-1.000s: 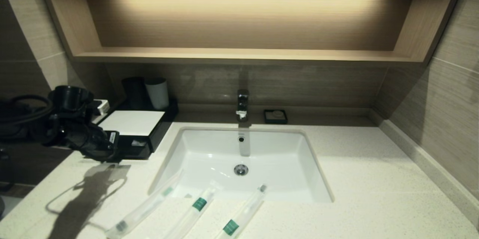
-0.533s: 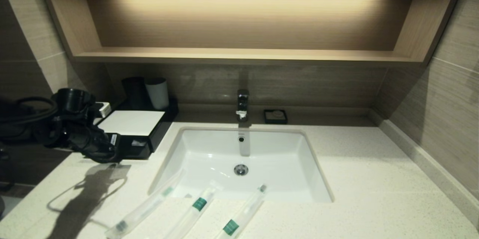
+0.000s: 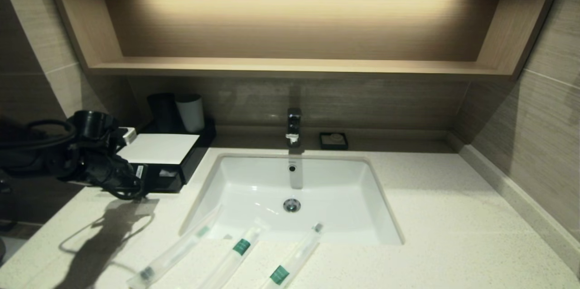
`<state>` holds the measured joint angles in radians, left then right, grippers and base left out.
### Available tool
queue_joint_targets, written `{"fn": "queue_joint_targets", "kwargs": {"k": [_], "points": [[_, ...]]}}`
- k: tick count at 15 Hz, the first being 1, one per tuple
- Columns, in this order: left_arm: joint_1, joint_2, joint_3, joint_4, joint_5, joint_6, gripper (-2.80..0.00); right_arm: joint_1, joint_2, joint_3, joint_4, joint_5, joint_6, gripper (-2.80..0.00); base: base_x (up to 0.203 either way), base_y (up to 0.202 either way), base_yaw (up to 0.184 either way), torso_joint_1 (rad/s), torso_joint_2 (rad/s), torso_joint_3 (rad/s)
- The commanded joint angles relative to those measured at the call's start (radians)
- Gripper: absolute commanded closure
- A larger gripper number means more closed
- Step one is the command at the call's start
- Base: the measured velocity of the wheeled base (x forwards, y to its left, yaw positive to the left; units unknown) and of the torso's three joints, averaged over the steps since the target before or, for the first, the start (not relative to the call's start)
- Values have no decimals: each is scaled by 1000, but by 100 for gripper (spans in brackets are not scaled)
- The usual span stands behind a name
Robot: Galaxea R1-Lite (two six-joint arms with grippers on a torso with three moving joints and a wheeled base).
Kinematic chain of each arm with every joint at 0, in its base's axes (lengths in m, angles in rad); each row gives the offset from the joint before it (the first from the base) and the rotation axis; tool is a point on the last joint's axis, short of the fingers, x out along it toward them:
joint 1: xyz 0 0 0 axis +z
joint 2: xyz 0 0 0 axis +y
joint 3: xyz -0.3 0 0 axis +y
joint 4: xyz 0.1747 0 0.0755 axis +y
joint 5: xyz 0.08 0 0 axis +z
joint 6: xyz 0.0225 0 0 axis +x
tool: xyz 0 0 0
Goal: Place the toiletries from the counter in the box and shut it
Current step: Open the drawer
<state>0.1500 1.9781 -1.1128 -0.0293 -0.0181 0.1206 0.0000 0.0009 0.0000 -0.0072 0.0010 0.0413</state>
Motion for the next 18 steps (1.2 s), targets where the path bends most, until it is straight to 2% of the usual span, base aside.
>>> {"fn": "queue_joint_targets", "kwargs": {"k": [1,18], "points": [[0,7,-1,-3,0,1,0,0,1,0,0,1,0,0,0,0,0,0,0,0],[13,9,-41,-6,0,-3,0,0,1,0,0,1,0,0,0,0,0,0,0,0]]}}
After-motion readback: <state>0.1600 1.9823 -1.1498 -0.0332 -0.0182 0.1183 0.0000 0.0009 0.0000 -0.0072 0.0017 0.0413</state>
